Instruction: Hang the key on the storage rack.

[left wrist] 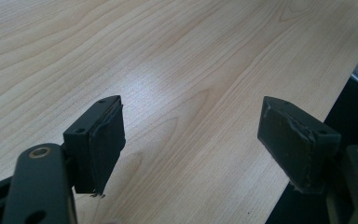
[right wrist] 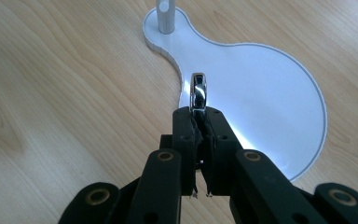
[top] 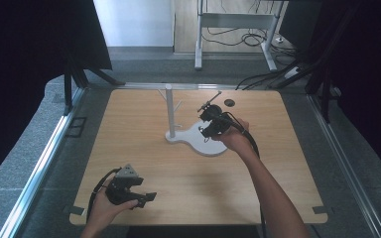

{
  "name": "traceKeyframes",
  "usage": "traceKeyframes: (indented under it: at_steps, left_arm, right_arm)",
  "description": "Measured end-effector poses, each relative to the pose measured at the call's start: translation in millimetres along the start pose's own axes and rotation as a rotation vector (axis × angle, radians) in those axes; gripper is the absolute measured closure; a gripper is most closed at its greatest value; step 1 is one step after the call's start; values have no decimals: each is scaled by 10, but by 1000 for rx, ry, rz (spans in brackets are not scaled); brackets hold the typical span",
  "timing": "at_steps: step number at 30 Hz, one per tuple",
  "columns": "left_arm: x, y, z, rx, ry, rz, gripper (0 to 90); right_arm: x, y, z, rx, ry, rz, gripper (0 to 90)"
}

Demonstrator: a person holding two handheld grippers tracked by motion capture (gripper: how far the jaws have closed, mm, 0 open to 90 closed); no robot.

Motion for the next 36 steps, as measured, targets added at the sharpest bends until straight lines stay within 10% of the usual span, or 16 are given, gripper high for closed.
traceKeyframes:
  at_steps: [36]
  left_arm:
    - [-12,-26,-14,-6,-3,6,235]
  right_arm:
    - [-282,-163,-362,-50,42,20,841]
Point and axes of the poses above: each handheld gripper's, and its own axes: x roughly backward along the jaws, z roughly out of its underside, y roughly to its left, the point moved 4 cm from there along -x, roughly forward along the jaws, and after that the axes turned 6 degrees about -x, right-handed, at the moved point
